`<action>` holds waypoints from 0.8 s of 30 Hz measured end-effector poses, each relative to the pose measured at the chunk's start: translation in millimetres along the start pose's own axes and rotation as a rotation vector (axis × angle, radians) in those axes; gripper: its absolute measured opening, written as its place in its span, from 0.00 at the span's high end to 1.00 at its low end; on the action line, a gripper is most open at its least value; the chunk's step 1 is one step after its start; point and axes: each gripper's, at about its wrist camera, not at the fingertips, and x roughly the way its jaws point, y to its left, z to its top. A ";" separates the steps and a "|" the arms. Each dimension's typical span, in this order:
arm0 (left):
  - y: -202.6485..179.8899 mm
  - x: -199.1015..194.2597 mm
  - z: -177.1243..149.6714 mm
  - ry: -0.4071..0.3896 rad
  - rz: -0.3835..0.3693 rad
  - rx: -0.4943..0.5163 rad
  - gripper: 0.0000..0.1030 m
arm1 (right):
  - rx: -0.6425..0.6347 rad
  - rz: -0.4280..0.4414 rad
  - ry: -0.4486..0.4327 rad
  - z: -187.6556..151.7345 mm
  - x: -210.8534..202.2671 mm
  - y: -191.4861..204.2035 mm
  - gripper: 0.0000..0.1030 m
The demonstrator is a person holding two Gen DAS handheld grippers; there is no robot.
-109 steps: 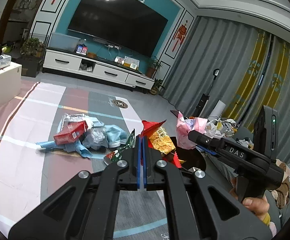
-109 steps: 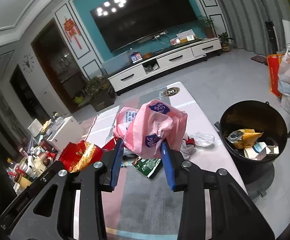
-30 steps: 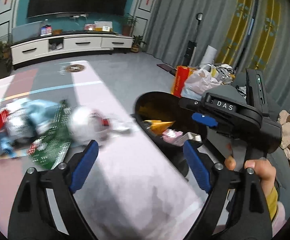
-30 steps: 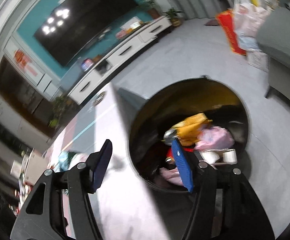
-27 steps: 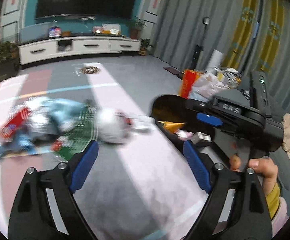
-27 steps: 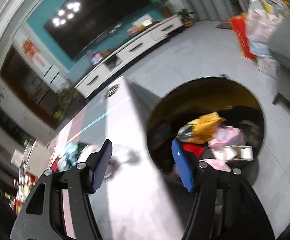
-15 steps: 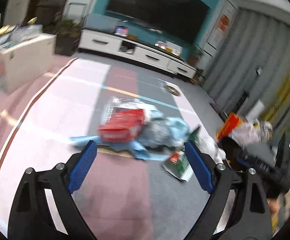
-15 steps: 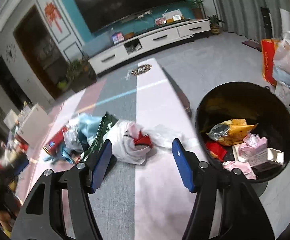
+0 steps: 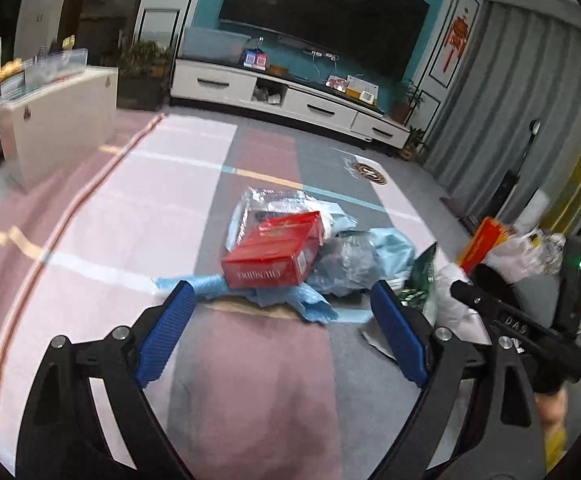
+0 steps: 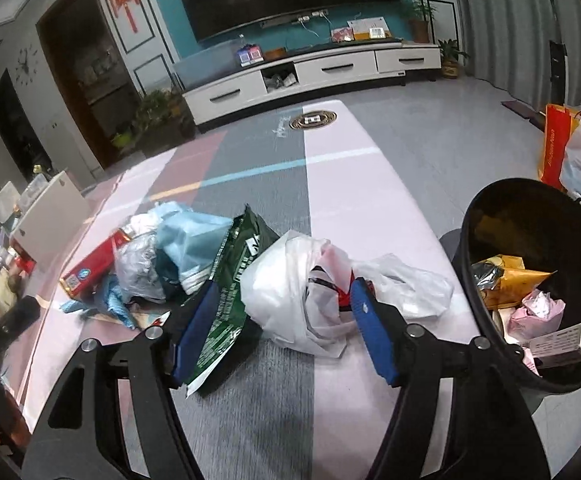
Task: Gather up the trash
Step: 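Grasp the white plastic bag with the right gripper while the left grasps the red cigarette box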
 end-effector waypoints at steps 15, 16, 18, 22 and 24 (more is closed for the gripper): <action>15.5 48.4 27.1 0.055 -0.014 -0.022 0.13 | 0.102 0.007 0.062 1.5 30.4 -18.5 0.53; 16.4 51.4 26.3 0.065 -0.024 -0.036 0.13 | 0.102 0.001 0.067 1.2 31.9 -18.8 0.58; 18.7 56.0 23.5 0.083 -0.031 -0.057 0.13 | 0.100 -0.005 0.068 1.6 31.7 -19.0 0.65; 18.0 60.3 20.3 0.091 -0.017 -0.071 0.24 | 0.149 -0.005 0.055 3.4 23.8 -27.3 0.70; 18.2 63.0 18.8 0.100 -0.019 -0.079 0.35 | 0.175 0.007 0.040 4.8 17.5 -31.3 0.70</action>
